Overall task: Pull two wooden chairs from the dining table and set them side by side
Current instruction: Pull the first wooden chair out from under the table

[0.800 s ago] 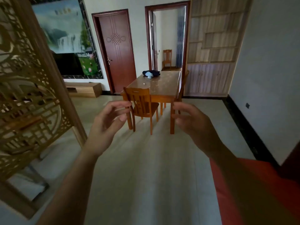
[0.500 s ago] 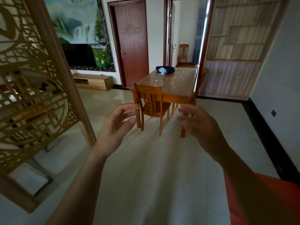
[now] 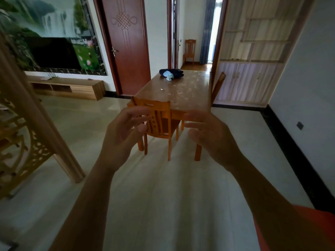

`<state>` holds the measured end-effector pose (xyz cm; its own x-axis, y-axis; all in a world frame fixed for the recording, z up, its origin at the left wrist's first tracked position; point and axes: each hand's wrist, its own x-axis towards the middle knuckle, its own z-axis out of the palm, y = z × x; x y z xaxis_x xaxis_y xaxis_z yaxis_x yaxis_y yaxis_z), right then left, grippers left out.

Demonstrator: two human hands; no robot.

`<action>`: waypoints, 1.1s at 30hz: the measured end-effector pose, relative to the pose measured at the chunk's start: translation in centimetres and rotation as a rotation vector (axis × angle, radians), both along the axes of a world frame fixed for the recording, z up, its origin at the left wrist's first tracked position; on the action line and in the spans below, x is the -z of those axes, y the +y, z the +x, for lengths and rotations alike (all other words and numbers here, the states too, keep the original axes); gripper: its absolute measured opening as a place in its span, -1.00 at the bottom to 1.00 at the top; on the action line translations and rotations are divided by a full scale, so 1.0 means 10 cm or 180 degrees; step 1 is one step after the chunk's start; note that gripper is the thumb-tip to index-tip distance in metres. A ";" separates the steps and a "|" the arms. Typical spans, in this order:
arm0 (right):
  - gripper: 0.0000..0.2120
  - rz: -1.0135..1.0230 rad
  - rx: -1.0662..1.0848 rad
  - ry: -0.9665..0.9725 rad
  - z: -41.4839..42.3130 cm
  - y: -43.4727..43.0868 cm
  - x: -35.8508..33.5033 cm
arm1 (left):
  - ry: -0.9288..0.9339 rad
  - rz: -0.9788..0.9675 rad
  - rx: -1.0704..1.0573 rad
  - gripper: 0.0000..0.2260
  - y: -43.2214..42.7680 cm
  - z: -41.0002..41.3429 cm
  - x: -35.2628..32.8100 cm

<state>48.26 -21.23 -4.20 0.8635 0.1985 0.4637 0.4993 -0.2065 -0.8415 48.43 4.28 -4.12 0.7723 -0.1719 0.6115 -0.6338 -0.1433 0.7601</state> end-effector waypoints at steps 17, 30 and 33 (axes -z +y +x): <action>-0.57 -0.0214 -0.0406 -0.0082 3.42 0.16 0.10 | 0.0170 0.0250 -0.0340 -0.63 -0.17 3.20 0.12; -0.46 -0.0277 -0.0405 0.0174 5.81 1.21 0.65 | 0.0666 0.0176 -0.0377 -0.59 1.04 5.65 0.80; -0.48 -0.0396 -0.0224 0.0287 6.29 1.37 0.80 | 0.0830 0.0579 -0.0215 -0.53 1.22 6.28 0.89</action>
